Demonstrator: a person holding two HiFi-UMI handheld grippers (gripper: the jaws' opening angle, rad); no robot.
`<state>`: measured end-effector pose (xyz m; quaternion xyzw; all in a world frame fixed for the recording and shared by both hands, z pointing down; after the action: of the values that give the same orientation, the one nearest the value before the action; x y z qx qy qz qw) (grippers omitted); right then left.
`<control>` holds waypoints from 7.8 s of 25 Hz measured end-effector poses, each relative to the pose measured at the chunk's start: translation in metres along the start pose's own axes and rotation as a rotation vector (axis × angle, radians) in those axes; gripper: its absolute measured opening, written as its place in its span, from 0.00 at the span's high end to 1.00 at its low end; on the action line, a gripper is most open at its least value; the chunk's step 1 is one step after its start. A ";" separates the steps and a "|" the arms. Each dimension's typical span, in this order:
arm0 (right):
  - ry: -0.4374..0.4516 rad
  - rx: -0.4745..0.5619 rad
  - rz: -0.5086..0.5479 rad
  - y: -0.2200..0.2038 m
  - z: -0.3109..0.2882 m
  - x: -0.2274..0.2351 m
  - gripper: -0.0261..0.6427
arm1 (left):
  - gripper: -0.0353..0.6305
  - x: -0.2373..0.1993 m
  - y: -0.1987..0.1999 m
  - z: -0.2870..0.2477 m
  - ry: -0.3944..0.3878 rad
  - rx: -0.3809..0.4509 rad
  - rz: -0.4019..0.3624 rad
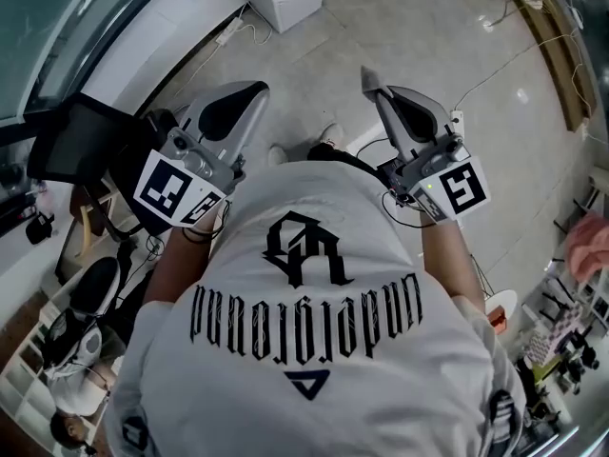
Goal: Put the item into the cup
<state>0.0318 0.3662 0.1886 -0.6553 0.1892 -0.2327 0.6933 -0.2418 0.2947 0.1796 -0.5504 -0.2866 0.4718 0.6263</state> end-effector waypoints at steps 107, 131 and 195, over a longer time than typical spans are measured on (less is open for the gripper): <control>0.160 -0.124 -0.057 -0.051 -0.236 0.333 0.93 | 0.93 -0.265 -0.072 -0.250 0.191 -0.125 0.023; 0.195 -0.293 -0.106 -0.156 -0.285 0.348 0.93 | 0.93 -0.316 -0.166 -0.259 0.153 -0.258 0.088; 0.066 -0.494 -0.140 -0.476 -0.372 0.407 0.93 | 0.93 -0.408 -0.436 -0.258 0.096 -0.495 0.112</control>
<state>0.1189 -0.1870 0.6541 -0.8083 0.2170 -0.2483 0.4878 -0.0543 -0.1607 0.6039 -0.7237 -0.3321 0.3946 0.4584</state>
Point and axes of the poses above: the fingertips, and each gripper's own axes: z backward along the fingers, x to its right, y out of its top, the point moved 9 cm from there along z, backward along the fingers, and after that the axes turned 14 degrees about x, right-handed, at the moved point
